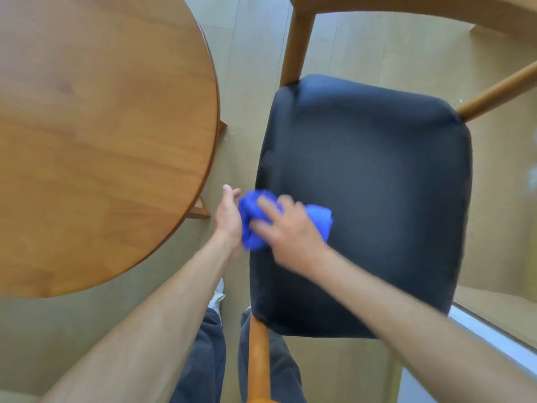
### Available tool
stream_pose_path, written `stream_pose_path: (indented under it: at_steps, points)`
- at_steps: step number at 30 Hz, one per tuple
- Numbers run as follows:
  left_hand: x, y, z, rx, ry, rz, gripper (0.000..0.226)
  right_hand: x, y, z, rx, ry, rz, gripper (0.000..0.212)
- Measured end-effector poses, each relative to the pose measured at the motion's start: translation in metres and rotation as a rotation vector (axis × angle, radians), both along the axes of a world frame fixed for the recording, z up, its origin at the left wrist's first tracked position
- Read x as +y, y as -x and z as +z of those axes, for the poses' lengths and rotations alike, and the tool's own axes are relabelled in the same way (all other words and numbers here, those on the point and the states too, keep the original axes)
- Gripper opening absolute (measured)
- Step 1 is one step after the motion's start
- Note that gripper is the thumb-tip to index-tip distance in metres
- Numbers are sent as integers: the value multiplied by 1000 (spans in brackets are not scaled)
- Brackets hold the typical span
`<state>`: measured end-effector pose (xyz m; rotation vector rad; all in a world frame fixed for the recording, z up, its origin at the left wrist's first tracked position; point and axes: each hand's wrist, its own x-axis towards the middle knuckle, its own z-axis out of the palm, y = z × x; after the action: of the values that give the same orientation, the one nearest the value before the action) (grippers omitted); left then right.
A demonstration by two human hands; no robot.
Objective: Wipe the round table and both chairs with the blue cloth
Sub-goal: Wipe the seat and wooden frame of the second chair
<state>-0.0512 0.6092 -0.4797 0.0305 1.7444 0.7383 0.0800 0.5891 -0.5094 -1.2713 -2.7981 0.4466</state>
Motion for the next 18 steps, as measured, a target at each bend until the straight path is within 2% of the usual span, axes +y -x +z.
stream_pose_path:
  at_steps: [1,3,4,8,10,13,15,18]
  points:
    - [-2,3,-3,64,49,-72,46,-37,-2,3,10,33,107,39]
    - [-10,10,-10,232,129,-306,48,-98,-13,8,-28,87,347,23]
    - [-13,13,-13,258,138,-366,49,-117,-21,9,-47,116,462,17]
    - [-18,12,-13,142,142,-401,50,-109,-35,5,-51,123,634,21]
    - [-15,5,-11,65,141,-324,50,-77,-30,3,0,39,570,24]
    - [-11,5,-9,-59,150,-69,53,-13,-25,-1,70,-85,439,48]
    - [-10,15,-13,-108,156,53,56,34,-20,-5,12,-142,385,44]
    - [-14,21,-18,-127,172,-4,57,102,-5,-9,-122,-175,220,31]
